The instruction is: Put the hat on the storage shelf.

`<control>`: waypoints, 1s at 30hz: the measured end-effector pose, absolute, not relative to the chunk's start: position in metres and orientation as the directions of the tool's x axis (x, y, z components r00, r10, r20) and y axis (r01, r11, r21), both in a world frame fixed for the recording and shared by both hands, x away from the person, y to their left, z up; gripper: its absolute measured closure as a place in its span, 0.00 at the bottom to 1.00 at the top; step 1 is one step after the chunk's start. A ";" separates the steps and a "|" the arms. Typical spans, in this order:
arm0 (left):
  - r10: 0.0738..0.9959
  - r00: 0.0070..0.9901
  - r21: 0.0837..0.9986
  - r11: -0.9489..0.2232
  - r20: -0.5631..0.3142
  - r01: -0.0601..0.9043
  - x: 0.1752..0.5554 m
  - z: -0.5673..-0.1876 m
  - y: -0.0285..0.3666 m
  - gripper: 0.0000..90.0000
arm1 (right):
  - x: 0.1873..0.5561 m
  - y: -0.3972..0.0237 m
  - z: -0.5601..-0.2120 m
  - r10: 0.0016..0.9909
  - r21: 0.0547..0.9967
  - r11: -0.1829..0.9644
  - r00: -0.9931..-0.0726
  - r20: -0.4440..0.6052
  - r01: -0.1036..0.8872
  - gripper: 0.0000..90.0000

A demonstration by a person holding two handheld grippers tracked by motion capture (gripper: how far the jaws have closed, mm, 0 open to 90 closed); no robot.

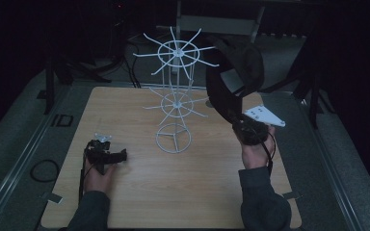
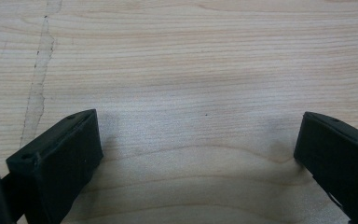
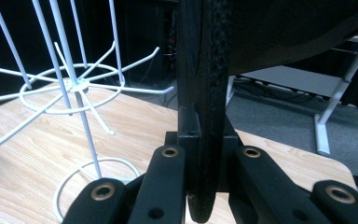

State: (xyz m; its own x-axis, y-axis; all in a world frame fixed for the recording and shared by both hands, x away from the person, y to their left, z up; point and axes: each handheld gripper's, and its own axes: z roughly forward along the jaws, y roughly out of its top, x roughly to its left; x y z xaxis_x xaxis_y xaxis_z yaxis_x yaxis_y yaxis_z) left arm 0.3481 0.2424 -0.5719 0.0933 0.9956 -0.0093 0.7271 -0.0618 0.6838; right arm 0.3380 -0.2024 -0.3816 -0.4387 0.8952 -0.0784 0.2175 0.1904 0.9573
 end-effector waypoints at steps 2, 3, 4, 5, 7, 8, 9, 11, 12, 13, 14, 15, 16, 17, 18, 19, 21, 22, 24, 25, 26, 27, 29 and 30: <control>0.996 0.094 0.684 -0.062 -0.009 0.727 0.348 -0.572 0.242 0.01 | 0.338 -0.202 -0.382 0.895 0.956 0.196 -0.438 -0.085 0.216 0.96; 0.995 0.094 0.683 -0.063 -0.008 0.727 0.348 -0.572 0.242 0.01 | 0.338 -0.200 -0.383 0.896 0.954 0.205 -0.435 -0.094 0.217 0.96; 0.996 0.094 0.683 -0.063 -0.009 0.727 0.348 -0.572 0.242 0.01 | 0.338 -0.200 -0.383 0.895 0.953 0.211 -0.434 -0.100 0.216 0.96; 0.995 0.094 0.683 -0.063 -0.008 0.727 0.348 -0.572 0.242 0.01 | 0.338 -0.199 -0.384 0.896 0.952 0.216 -0.432 -0.106 0.215 0.96; 0.995 0.094 0.683 -0.063 -0.009 0.727 0.348 -0.572 0.242 0.01 | 0.338 -0.197 -0.387 0.895 0.949 0.229 -0.431 -0.118 0.217 0.96; 0.996 0.094 0.684 -0.063 -0.009 0.727 0.348 -0.572 0.242 0.01 | 0.339 -0.196 -0.388 0.893 0.947 0.233 -0.433 -0.120 0.219 0.96; 0.996 0.094 0.683 -0.063 -0.009 0.727 0.348 -0.572 0.242 0.01 | 0.339 -0.195 -0.389 0.892 0.946 0.237 -0.434 -0.123 0.220 0.96; 0.996 0.094 0.683 -0.063 -0.009 0.727 0.348 -0.572 0.242 0.01 | 0.340 -0.194 -0.391 0.892 0.943 0.248 -0.433 -0.133 0.223 0.96; 0.996 0.094 0.683 -0.063 -0.009 0.727 0.348 -0.572 0.242 0.01 | 0.340 -0.193 -0.392 0.890 0.940 0.254 -0.435 -0.136 0.225 0.96; 0.996 0.094 0.683 -0.063 -0.009 0.728 0.348 -0.572 0.242 0.01 | 0.340 -0.193 -0.393 0.888 0.938 0.258 -0.439 -0.136 0.230 0.96; 0.995 0.095 0.683 -0.063 -0.009 0.728 0.348 -0.572 0.242 0.01 | 0.341 -0.192 -0.394 0.885 0.935 0.264 -0.444 -0.138 0.235 0.95; 0.995 0.094 0.683 -0.063 -0.009 0.728 0.348 -0.572 0.242 0.01 | 0.341 -0.192 -0.395 0.883 0.933 0.272 -0.447 -0.144 0.237 0.95; 0.996 0.094 0.683 -0.063 -0.009 0.727 0.348 -0.572 0.242 0.01 | 0.341 -0.192 -0.396 0.883 0.931 0.277 -0.446 -0.149 0.238 0.94; 0.996 0.093 0.684 -0.062 -0.009 0.727 0.348 -0.572 0.242 0.01 | 0.341 -0.191 -0.398 0.881 0.930 0.282 -0.447 -0.153 0.238 0.93; 0.996 0.094 0.684 -0.062 -0.009 0.727 0.348 -0.572 0.242 0.01 | 0.341 -0.191 -0.399 0.881 0.929 0.285 -0.448 -0.155 0.238 0.91; 0.996 0.093 0.684 -0.061 -0.009 0.727 0.348 -0.572 0.242 0.01 | 0.340 -0.191 -0.399 0.880 0.928 0.286 -0.449 -0.156 0.238 0.89; 0.996 0.093 0.684 -0.062 -0.009 0.727 0.348 -0.572 0.242 0.01 | 0.341 -0.192 -0.400 0.876 0.926 0.289 -0.458 -0.152 0.244 0.82; 0.996 0.093 0.684 -0.061 -0.009 0.727 0.348 -0.572 0.242 0.01 | 0.341 -0.192 -0.400 0.874 0.924 0.291 -0.461 -0.151 0.249 0.76; 0.996 0.093 0.684 -0.062 -0.009 0.727 0.348 -0.572 0.242 0.01 | 0.340 -0.192 -0.401 0.877 0.925 0.282 -0.459 -0.141 0.256 0.65; 0.996 0.094 0.684 -0.062 -0.009 0.727 0.348 -0.572 0.242 0.01 | 0.340 -0.193 -0.402 0.877 0.923 0.279 -0.462 -0.132 0.265 0.59; 0.996 0.094 0.683 -0.062 -0.009 0.727 0.348 -0.572 0.242 0.01 | 0.340 -0.193 -0.403 0.877 0.922 0.278 -0.464 -0.128 0.270 0.53; 0.996 0.093 0.684 -0.061 -0.009 0.727 0.348 -0.572 0.242 0.01 | 0.340 -0.192 -0.403 0.879 0.921 0.279 -0.459 -0.131 0.271 0.45; 0.996 0.093 0.684 -0.062 -0.009 0.727 0.348 -0.572 0.242 0.01 | 0.340 -0.193 -0.405 0.883 0.920 0.267 -0.455 -0.115 0.287 0.32; 0.996 0.093 0.684 -0.061 -0.009 0.727 0.348 -0.572 0.242 0.01 | 0.339 -0.193 -0.406 0.885 0.920 0.265 -0.451 -0.114 0.288 0.27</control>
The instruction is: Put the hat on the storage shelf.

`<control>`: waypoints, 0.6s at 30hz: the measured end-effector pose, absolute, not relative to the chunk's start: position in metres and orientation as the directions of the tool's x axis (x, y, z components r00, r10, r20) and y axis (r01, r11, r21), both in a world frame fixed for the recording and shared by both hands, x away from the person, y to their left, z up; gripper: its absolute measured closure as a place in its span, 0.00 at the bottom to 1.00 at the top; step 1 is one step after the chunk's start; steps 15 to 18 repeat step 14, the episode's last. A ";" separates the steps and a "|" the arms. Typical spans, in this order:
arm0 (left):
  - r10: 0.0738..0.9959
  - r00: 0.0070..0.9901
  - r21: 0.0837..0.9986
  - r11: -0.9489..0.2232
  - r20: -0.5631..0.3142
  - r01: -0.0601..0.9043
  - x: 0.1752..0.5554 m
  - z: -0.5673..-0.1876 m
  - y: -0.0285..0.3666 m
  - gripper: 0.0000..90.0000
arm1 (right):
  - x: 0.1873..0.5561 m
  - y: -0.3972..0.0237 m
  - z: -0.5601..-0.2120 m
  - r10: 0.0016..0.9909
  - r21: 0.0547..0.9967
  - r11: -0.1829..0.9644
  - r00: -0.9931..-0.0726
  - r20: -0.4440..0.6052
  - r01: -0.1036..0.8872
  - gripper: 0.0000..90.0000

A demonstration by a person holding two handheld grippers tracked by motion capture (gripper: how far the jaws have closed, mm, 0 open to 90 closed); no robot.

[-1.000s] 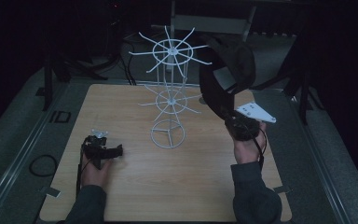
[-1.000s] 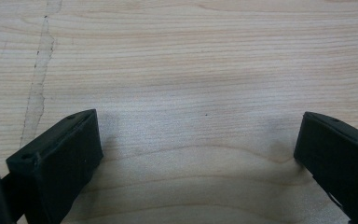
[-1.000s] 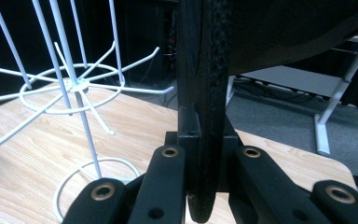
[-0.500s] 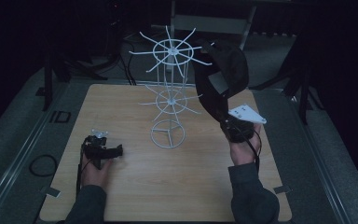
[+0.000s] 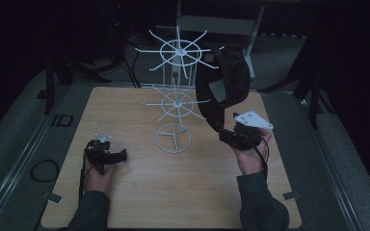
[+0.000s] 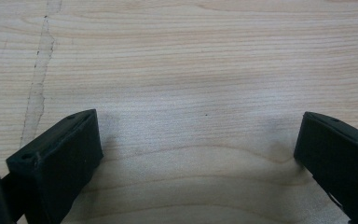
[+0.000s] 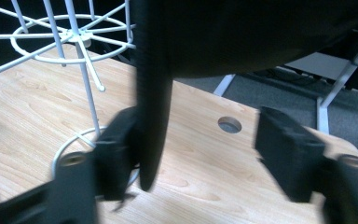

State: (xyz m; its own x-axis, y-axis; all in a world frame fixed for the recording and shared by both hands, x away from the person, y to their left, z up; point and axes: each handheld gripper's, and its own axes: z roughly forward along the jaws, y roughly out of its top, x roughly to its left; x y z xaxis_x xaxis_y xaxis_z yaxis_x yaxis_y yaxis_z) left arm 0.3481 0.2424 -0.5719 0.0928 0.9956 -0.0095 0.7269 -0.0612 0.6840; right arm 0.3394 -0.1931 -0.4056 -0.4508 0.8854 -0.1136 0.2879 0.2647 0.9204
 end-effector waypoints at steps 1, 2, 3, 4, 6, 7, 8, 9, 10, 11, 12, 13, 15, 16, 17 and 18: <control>0.996 0.093 0.684 -0.061 -0.009 0.727 0.348 -0.572 0.242 0.01 | 0.339 -0.193 -0.406 0.887 0.919 0.263 -0.448 -0.111 0.293 0.23; 0.996 0.093 0.684 -0.061 -0.010 0.727 0.348 -0.572 0.242 0.01 | 0.338 -0.193 -0.407 0.888 0.916 0.262 -0.447 -0.106 0.303 0.21; 0.996 0.093 0.684 -0.062 -0.009 0.727 0.348 -0.572 0.242 0.01 | 0.337 -0.193 -0.408 0.888 0.915 0.259 -0.449 -0.100 0.309 0.18; 0.996 0.093 0.684 -0.061 -0.010 0.727 0.348 -0.572 0.242 0.01 | 0.337 -0.193 -0.408 0.886 0.914 0.259 -0.454 -0.096 0.312 0.17; 0.996 0.092 0.685 -0.061 -0.009 0.726 0.348 -0.572 0.242 0.01 | 0.335 -0.192 -0.409 0.879 0.909 0.268 -0.466 -0.096 0.319 0.16; 0.996 0.092 0.684 -0.061 -0.009 0.726 0.348 -0.572 0.242 0.01 | 0.334 -0.192 -0.409 0.876 0.908 0.271 -0.473 -0.094 0.321 0.15; 0.996 0.093 0.684 -0.061 -0.009 0.727 0.348 -0.572 0.242 0.01 | 0.334 -0.191 -0.409 0.875 0.907 0.272 -0.476 -0.093 0.322 0.15; 0.996 0.093 0.684 -0.061 -0.009 0.727 0.348 -0.572 0.242 0.01 | 0.333 -0.190 -0.410 0.872 0.905 0.276 -0.481 -0.094 0.323 0.15; 0.996 0.092 0.685 -0.061 -0.009 0.726 0.348 -0.572 0.242 0.01 | 0.333 -0.189 -0.411 0.869 0.903 0.281 -0.486 -0.096 0.325 0.16; 0.996 0.093 0.684 -0.061 -0.009 0.726 0.348 -0.572 0.242 0.01 | 0.332 -0.187 -0.412 0.865 0.900 0.287 -0.493 -0.095 0.329 0.16; 0.996 0.093 0.684 -0.061 -0.009 0.727 0.348 -0.572 0.242 0.01 | 0.332 -0.186 -0.413 0.862 0.898 0.293 -0.497 -0.099 0.329 0.16; 0.996 0.093 0.684 -0.062 -0.009 0.727 0.348 -0.572 0.242 0.01 | 0.331 -0.185 -0.414 0.861 0.897 0.294 -0.498 -0.099 0.330 0.16; 0.996 0.092 0.685 -0.061 -0.009 0.726 0.348 -0.572 0.242 0.01 | 0.331 -0.184 -0.416 0.858 0.896 0.297 -0.504 -0.099 0.330 0.15; 0.996 0.092 0.685 -0.061 -0.009 0.726 0.348 -0.572 0.242 0.01 | 0.331 -0.184 -0.416 0.858 0.896 0.297 -0.504 -0.099 0.330 0.15; 0.996 0.092 0.685 -0.061 -0.009 0.726 0.348 -0.572 0.242 0.01 | 0.331 -0.184 -0.416 0.858 0.896 0.297 -0.504 -0.099 0.330 0.15; 0.996 0.092 0.685 -0.061 -0.009 0.726 0.348 -0.572 0.242 0.01 | 0.331 -0.184 -0.416 0.858 0.896 0.297 -0.504 -0.099 0.330 0.15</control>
